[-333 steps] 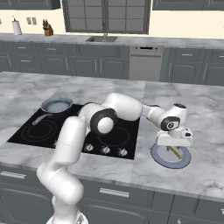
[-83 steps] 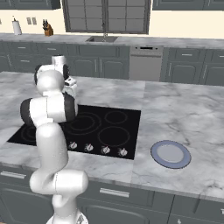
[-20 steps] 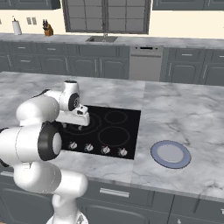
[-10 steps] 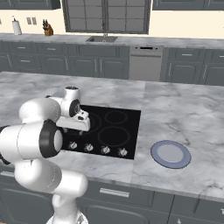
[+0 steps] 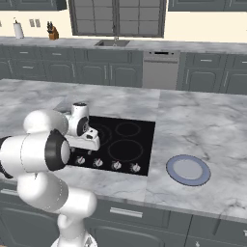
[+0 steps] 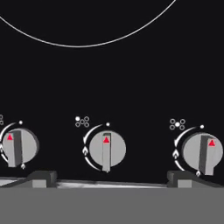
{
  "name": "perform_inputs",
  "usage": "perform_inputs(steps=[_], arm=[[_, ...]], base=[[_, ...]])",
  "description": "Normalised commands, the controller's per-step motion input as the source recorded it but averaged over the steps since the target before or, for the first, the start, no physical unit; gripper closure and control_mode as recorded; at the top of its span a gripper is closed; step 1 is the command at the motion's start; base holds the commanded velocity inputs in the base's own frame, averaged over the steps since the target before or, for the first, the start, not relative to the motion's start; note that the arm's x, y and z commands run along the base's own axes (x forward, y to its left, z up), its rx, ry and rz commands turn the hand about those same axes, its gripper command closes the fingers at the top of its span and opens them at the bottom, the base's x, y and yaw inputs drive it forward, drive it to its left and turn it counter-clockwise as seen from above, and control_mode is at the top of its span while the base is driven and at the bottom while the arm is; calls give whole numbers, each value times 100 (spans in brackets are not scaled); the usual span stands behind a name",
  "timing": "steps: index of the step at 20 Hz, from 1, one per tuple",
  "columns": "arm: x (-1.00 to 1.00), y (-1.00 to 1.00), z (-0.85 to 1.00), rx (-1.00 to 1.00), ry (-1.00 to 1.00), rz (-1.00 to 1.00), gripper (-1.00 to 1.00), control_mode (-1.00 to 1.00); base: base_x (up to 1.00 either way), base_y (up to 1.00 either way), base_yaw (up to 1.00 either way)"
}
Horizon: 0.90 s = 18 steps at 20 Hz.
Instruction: Pick up the butter stick and place it in the pan. Then turn on the burner for the pan.
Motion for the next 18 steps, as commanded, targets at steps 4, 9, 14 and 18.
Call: perform_inputs(steps=[4,9,14,18], arm=[[-2,0,-23,0,0,0,-100,-100],[-1,0,-23,0,0,0,-100,-100],[0,0,-22,0,0,0,-100,-100],[-1,2,-19,0,0,0,-100,-100]], base=[[0,0,0],[0,0,0],[0,0,0],[0,0,0]])
